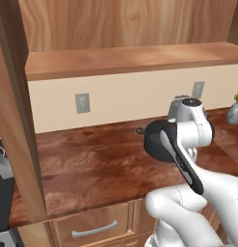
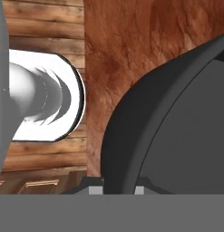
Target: Pick the kettle from the cabinet and place it on a stove burner. Then pick the pot from the counter and place it on another stove burner. Finally, turn both burners on.
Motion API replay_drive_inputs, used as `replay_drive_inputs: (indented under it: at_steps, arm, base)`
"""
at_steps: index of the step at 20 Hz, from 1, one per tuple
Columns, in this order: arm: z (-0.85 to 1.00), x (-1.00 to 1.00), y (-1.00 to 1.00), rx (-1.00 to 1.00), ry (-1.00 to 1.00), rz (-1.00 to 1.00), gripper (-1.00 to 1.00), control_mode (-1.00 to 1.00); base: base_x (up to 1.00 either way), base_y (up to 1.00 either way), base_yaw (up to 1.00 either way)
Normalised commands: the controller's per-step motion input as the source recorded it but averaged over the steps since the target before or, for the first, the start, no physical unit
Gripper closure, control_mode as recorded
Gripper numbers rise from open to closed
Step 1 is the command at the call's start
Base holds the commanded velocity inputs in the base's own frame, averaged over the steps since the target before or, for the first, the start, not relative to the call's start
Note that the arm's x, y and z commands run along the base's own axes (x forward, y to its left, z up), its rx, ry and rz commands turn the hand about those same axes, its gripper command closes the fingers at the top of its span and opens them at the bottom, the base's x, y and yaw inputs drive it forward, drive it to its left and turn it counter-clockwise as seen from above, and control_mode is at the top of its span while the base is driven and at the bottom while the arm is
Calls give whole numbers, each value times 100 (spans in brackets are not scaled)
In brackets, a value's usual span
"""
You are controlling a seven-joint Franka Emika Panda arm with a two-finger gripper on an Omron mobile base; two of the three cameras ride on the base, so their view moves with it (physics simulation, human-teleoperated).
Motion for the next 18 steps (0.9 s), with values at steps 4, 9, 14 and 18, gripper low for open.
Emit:
replay_drive_inputs:
  at_steps: [4,9,14,18]
  arm:
    - [34,-28,0,0,0,0,100,-100]
    - [10,-10,-1,0,0,0,100,-100]
    - [0,0,0,0,0,0,100,-100]
    - [0,-13,1,0,-4,0,100,100]
  base:
    - [0,0,0]
    - [0,0,0]
    - [0,0,0]
    - [-15,3,0]
